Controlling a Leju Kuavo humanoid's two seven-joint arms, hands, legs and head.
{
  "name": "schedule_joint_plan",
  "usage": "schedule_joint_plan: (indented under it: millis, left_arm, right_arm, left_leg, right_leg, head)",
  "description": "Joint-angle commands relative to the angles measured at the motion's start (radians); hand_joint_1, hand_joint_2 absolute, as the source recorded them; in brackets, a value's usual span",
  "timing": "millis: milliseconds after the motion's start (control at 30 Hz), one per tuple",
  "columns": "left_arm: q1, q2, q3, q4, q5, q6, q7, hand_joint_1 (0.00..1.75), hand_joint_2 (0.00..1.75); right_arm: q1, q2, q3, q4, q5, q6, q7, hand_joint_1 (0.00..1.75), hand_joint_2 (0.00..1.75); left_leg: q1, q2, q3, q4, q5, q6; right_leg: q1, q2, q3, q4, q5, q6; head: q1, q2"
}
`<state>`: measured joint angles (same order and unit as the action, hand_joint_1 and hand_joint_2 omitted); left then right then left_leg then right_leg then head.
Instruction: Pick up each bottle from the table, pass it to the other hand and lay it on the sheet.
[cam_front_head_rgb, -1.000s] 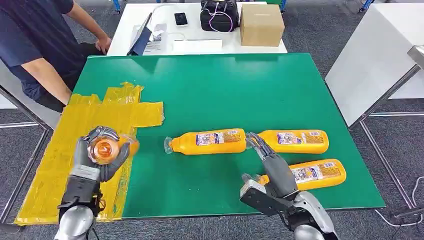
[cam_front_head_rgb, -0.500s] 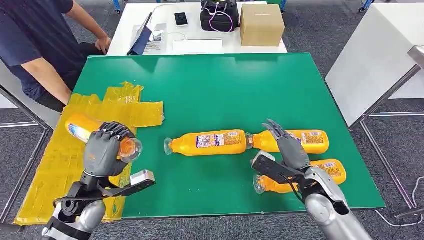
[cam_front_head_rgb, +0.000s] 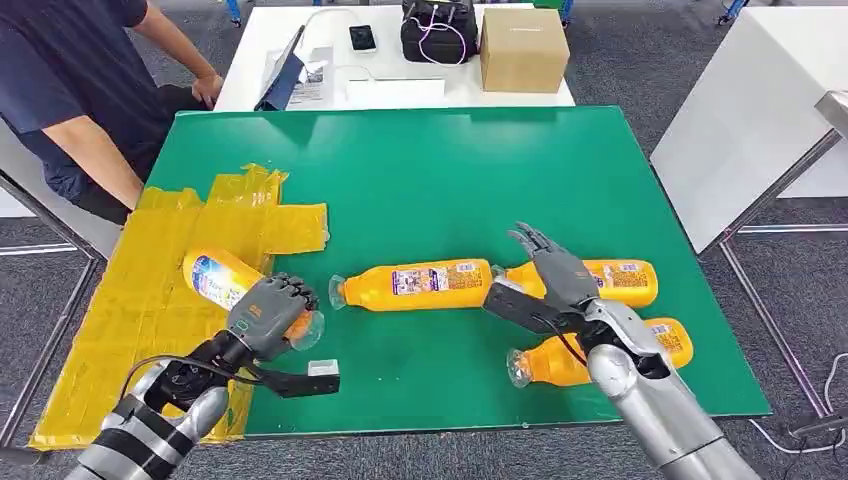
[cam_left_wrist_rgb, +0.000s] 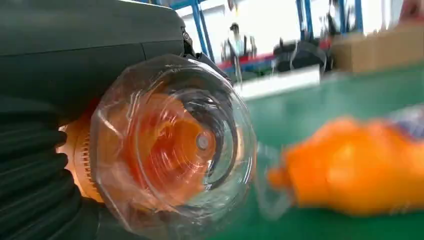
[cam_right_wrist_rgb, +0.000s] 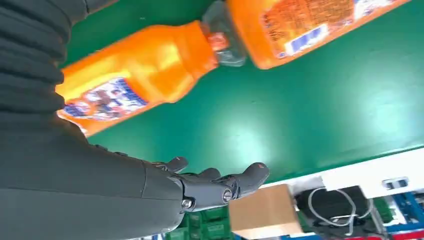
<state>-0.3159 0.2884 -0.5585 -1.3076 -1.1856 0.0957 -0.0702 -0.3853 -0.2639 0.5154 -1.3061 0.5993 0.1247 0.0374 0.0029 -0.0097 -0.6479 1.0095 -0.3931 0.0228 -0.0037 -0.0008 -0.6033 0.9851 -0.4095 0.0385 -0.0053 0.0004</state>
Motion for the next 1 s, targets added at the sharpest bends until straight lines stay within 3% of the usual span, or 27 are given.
schedule_joint_plan:
  millis: [33,67,100,133,533,567,800,933,1000]
  left_arm:
    - [-0.14,0.036,-0.111,0.252,0.029,-0.084,0.042,1.75,1.75]
    - [-0.145,0.036,-0.11,0.264,0.034,-0.101,0.055,1.75,1.75]
    - [-0.149,0.037,-0.111,0.272,0.031,-0.108,0.067,0.31,1.75]
    - [-0.149,0.035,-0.105,0.277,0.031,-0.107,0.074,0.0,1.75]
    - [-0.183,0.036,-0.094,0.311,0.119,-0.179,0.031,0.0,1.75]
    - [-0.188,0.04,-0.094,0.311,0.139,-0.185,0.016,0.0,0.0]
    - [-0.186,0.096,-0.043,0.213,0.54,-0.334,-0.229,0.0,0.0]
    - [-0.051,0.042,0.113,0.069,0.797,-0.341,-0.361,0.0,0.0]
    - [-0.02,0.028,0.14,0.02,0.835,-0.352,-0.358,0.0,0.0]
  right_arm:
    - [-0.116,0.077,0.094,0.194,0.019,-0.016,-0.012,0.0,1.75]
    - [-0.121,0.082,0.1,0.203,0.023,-0.02,-0.016,0.0,1.75]
    - [-0.125,0.089,0.101,0.213,0.025,-0.021,-0.018,0.0,1.75]
    - [-0.13,0.096,0.106,0.222,0.028,-0.022,-0.023,0.0,1.75]
    - [-0.173,0.126,0.134,0.296,0.031,-0.006,-0.045,0.0,1.75]
    - [-0.182,0.133,0.139,0.313,0.03,-0.002,-0.049,0.0,1.75]
    - [-0.292,0.211,0.213,0.506,0.015,0.004,-0.123,0.0,1.75]
    - [-0.353,0.261,0.248,0.616,-0.001,-0.002,-0.149,0.0,1.75]
    - [-0.368,0.275,0.254,0.648,-0.004,-0.006,-0.156,0.0,1.75]
  left_leg:
    - [0.001,0.003,0.007,-0.001,-0.002,-0.002]
    - [0.001,0.003,0.008,-0.001,-0.003,-0.002]
    - [0.001,0.002,0.006,-0.001,-0.002,-0.001]
    - [0.001,0.003,0.008,-0.001,-0.003,-0.002]
    - [0.001,0.001,0.003,0.0,-0.001,-0.001]
    - [0.001,0.002,0.006,0.0,-0.002,-0.001]
    - [0.001,0.005,0.005,0.001,-0.003,-0.002]
    - [0.001,0.006,0.004,0.0,-0.002,-0.002]
    - [0.001,0.008,0.008,0.0,-0.004,-0.002]
  right_leg:
    - [0.001,0.002,0.006,-0.001,-0.002,-0.001]
    - [0.001,0.002,0.008,-0.001,-0.002,-0.001]
    - [0.001,0.002,0.005,-0.001,-0.001,-0.001]
    - [0.001,0.002,0.007,-0.001,-0.002,-0.001]
    - [0.001,0.0,0.004,0.0,-0.001,-0.001]
    - [0.001,0.001,0.006,-0.001,-0.002,-0.001]
    - [0.001,0.004,0.005,0.001,-0.002,-0.002]
    - [0.001,0.005,0.003,0.0,-0.001,-0.001]
    - [0.001,0.006,0.006,0.0,-0.002,-0.001]
  head:
    - [0.0,0.0]
    - [0.0,0.0]
    - [0.0,0.0]
    - [0.0,0.0]
    - [0.0,0.0]
    - [0.0,0.0]
    - [0.0,0.0]
    - [0.0,0.0]
    - [0.0,0.0]
